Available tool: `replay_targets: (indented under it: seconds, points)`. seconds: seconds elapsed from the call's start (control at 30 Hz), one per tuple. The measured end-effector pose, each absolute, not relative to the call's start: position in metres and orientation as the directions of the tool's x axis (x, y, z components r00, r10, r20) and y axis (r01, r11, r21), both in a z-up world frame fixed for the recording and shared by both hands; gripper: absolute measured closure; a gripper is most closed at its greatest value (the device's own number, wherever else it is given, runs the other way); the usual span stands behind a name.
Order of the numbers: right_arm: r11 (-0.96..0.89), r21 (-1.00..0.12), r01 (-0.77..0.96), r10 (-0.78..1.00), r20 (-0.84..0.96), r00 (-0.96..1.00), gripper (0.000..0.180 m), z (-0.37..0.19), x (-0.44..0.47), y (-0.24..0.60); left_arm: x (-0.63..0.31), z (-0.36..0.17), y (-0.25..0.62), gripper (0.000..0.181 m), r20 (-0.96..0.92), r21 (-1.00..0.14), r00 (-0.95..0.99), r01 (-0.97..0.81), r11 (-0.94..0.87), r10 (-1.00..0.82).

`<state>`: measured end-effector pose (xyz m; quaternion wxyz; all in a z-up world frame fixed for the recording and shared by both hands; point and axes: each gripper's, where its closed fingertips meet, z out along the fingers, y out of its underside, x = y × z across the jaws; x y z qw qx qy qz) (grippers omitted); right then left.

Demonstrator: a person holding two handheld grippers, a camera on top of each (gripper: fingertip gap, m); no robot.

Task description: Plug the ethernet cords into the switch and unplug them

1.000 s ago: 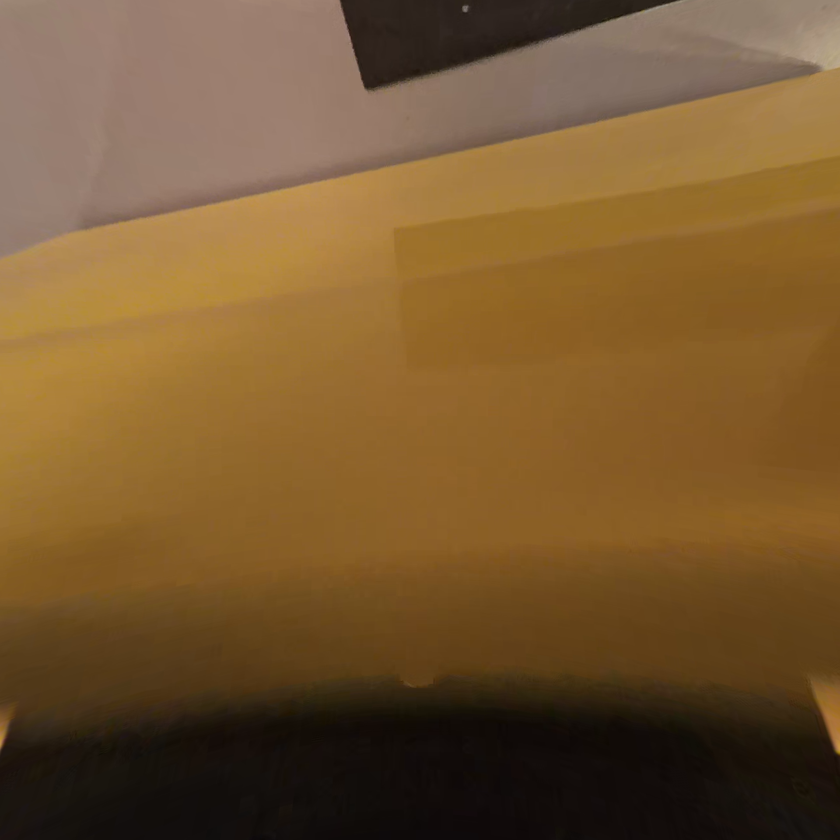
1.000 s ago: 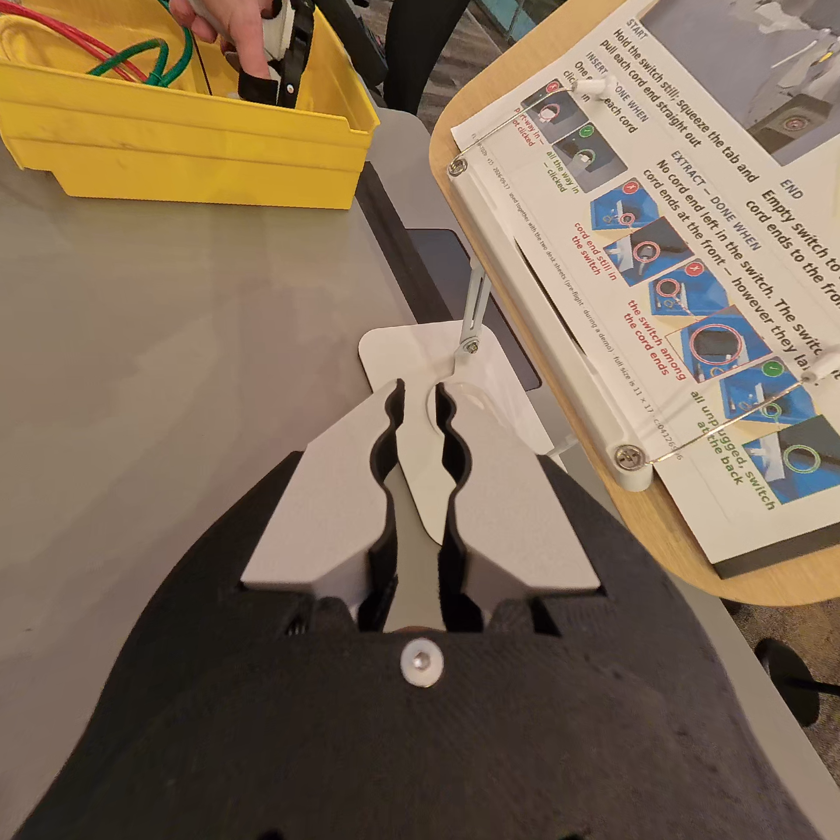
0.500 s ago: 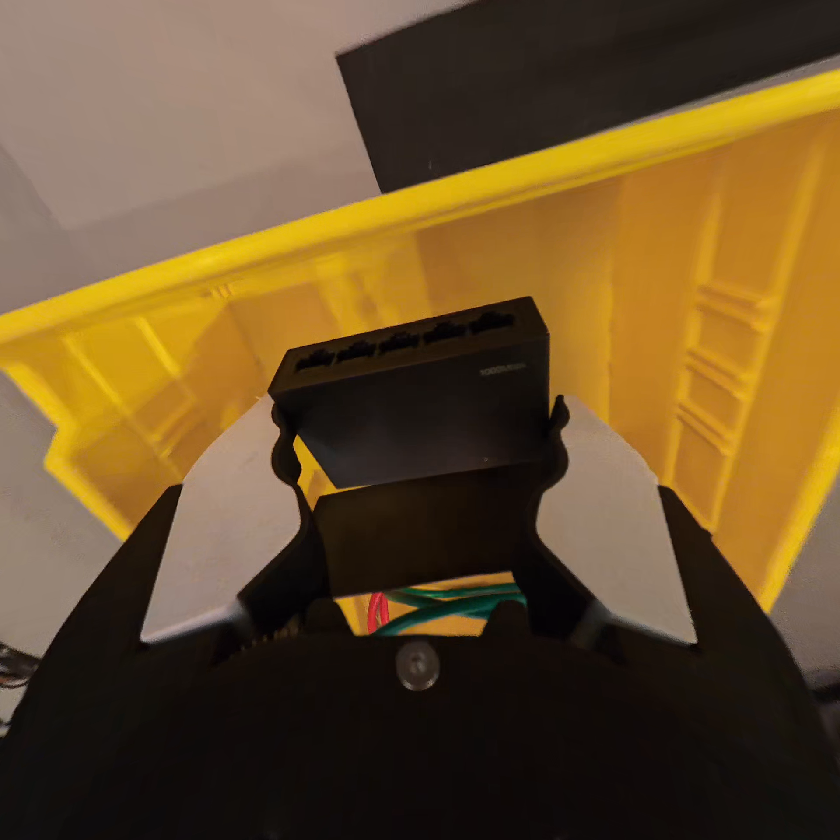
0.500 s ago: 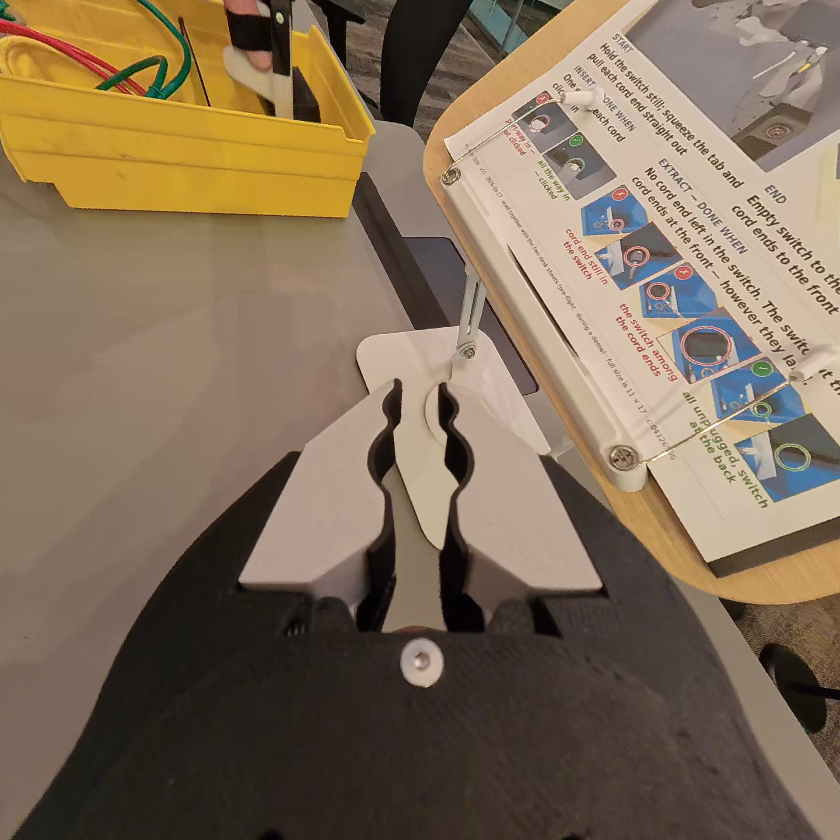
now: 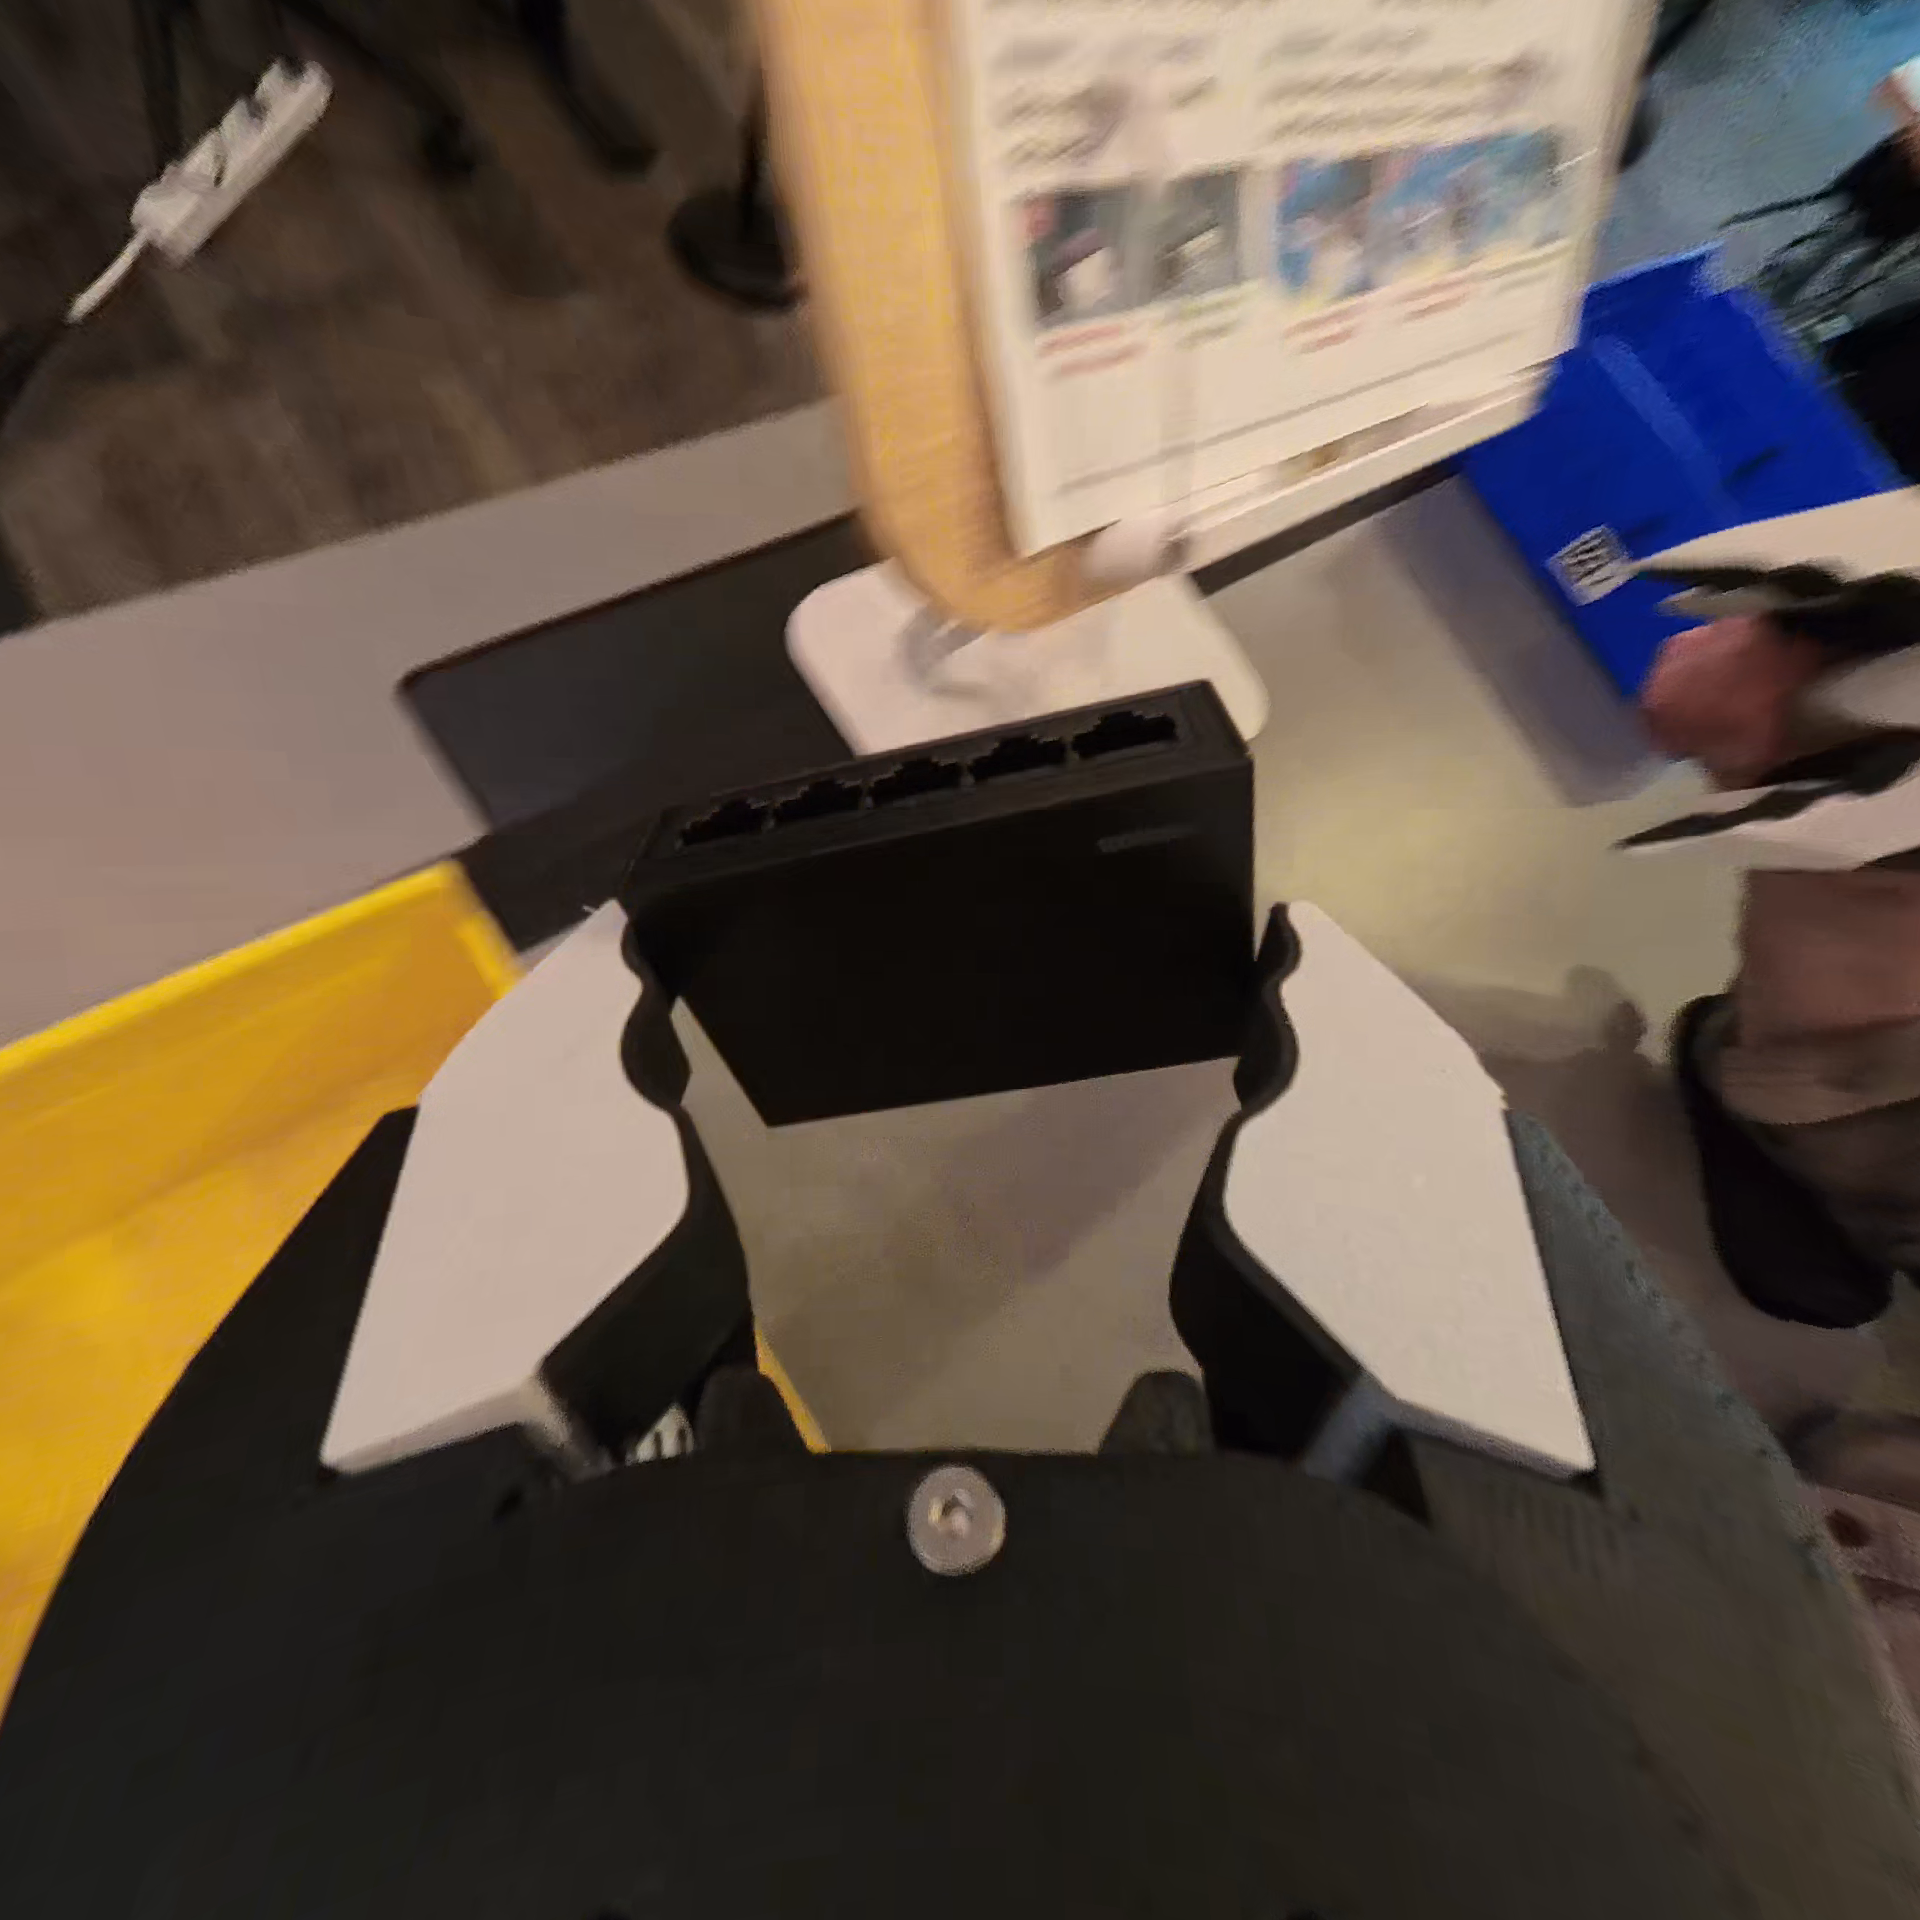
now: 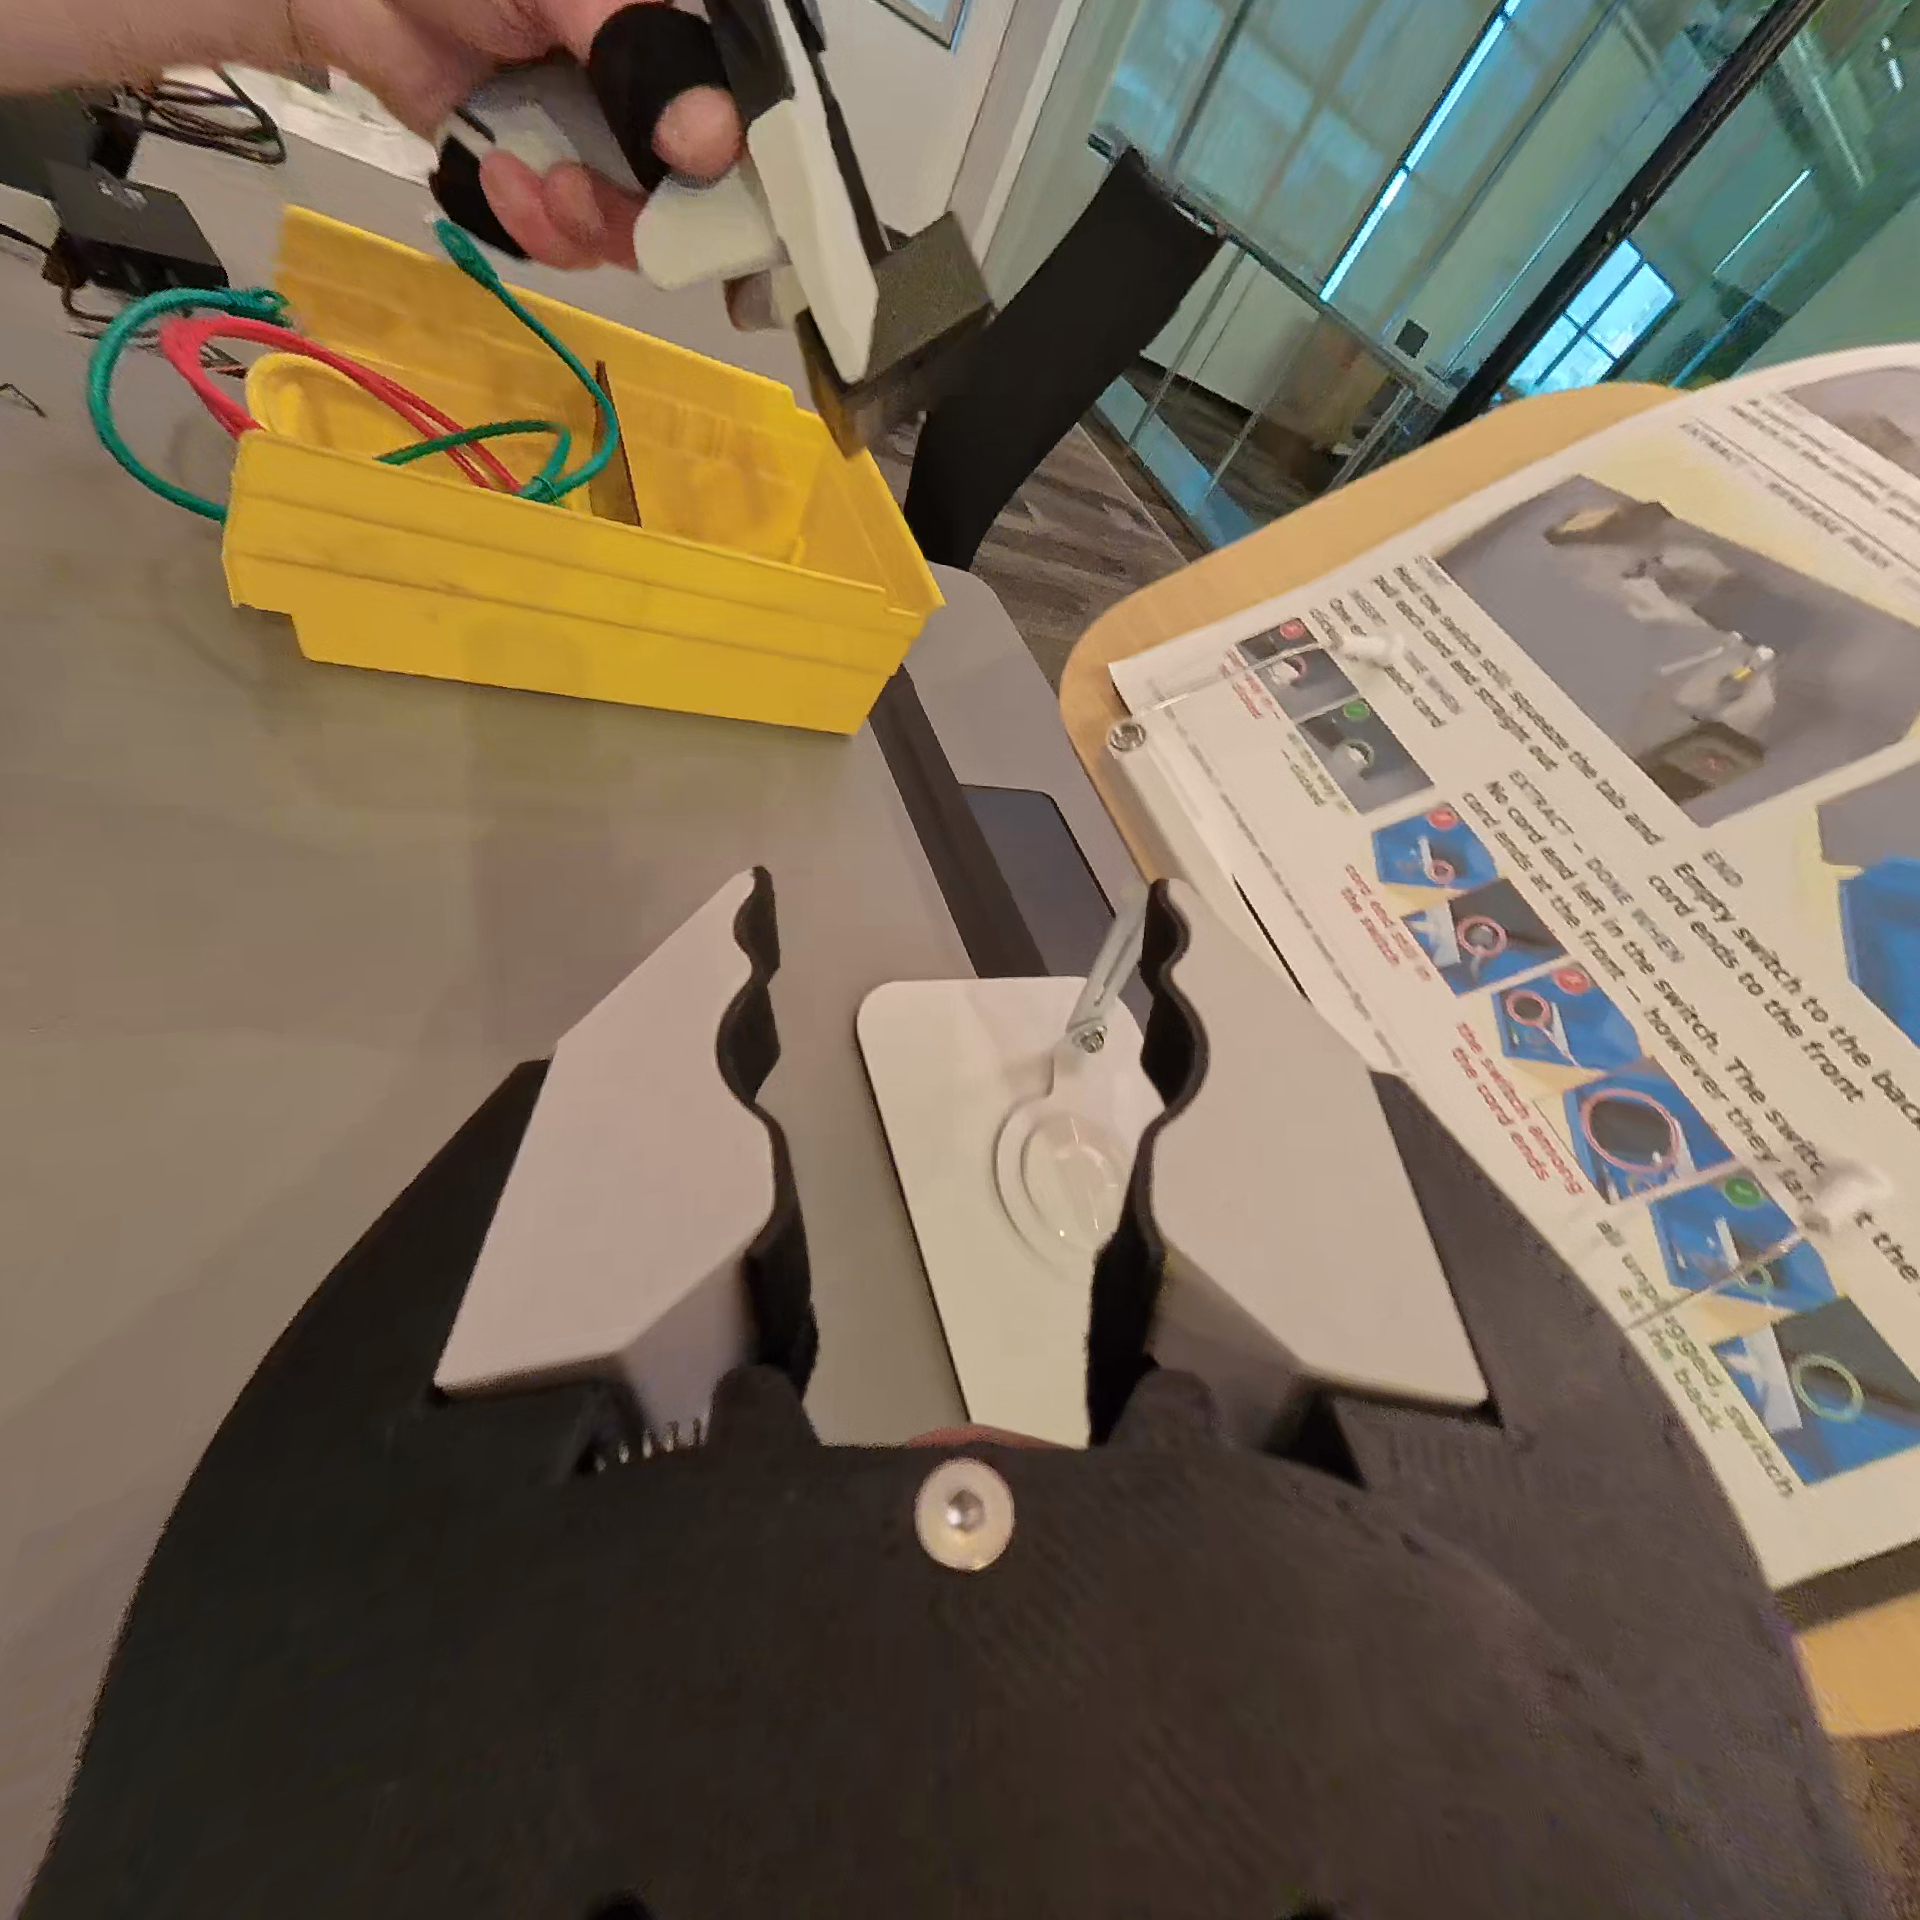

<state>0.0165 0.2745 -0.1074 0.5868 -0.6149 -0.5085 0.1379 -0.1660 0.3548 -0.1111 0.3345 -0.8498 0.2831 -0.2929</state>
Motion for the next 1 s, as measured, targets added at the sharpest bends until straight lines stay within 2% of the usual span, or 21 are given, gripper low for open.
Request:
replay_targets:
  seconds: [0.1, 0.2, 0.33, 0.47, 0.57, 0.67, 0.73, 0.87, 1.0]
  points:
    - [0.224, -0.872, 0.435, 0.779, 0.428, 0.457, 0.104, -0.104, 0.002, 0.271, -0.112, -0.086, 0.335, 0.075, 0.394, -0.816, 0.544, -0.164, -0.555, -0.741]
    - [0.251, -0.881, 0.402, 0.749, 0.440, 0.496, 0.103, -0.097, -0.011, 0.268, -0.066, -0.071, 0.316, 0.075, 0.471, -0.845, 0.410, -0.043, -0.533, -0.781]
    - [0.258, -0.913, 0.317, 0.695, 0.403, 0.595, 0.106, -0.084, -0.014, 0.270, -0.014, -0.066, 0.293, 0.076, 0.548, -0.832, 0.258, 0.069, -0.551, -0.795]
    - [0.265, -0.906, 0.330, 0.613, 0.423, 0.668, 0.109, -0.082, -0.006, 0.276, 0.025, -0.067, 0.275, 0.076, 0.601, -0.798, 0.140, 0.145, -0.584, -0.787]
    - [0.268, -0.900, 0.345, 0.579, 0.436, 0.689, 0.121, -0.081, 0.001, 0.279, 0.047, -0.074, 0.266, 0.075, 0.623, -0.779, 0.106, 0.163, -0.605, -0.775]
    - [0.287, -0.881, 0.375, 0.499, 0.472, 0.727, 0.152, -0.076, 0.018, 0.285, 0.060, -0.077, 0.262, 0.075, 0.648, -0.755, 0.083, 0.205, -0.623, -0.757]
    - [0.318, -0.869, 0.379, 0.483, 0.493, 0.724, 0.153, -0.071, 0.023, 0.283, 0.064, -0.073, 0.260, 0.075, 0.668, -0.728, 0.051, 0.251, -0.638, -0.742]
    - [0.411, -0.842, 0.348, 0.499, 0.528, 0.687, 0.153, -0.056, 0.028, 0.273, 0.071, -0.061, 0.252, 0.075, 0.606, -0.777, 0.090, 0.281, -0.563, -0.791]
    - [0.454, -0.875, 0.166, 0.629, 0.447, 0.636, 0.154, -0.029, 0.038, 0.255, 0.073, -0.042, 0.231, 0.080, 0.549, -0.808, 0.055, 0.288, -0.514, -0.834]
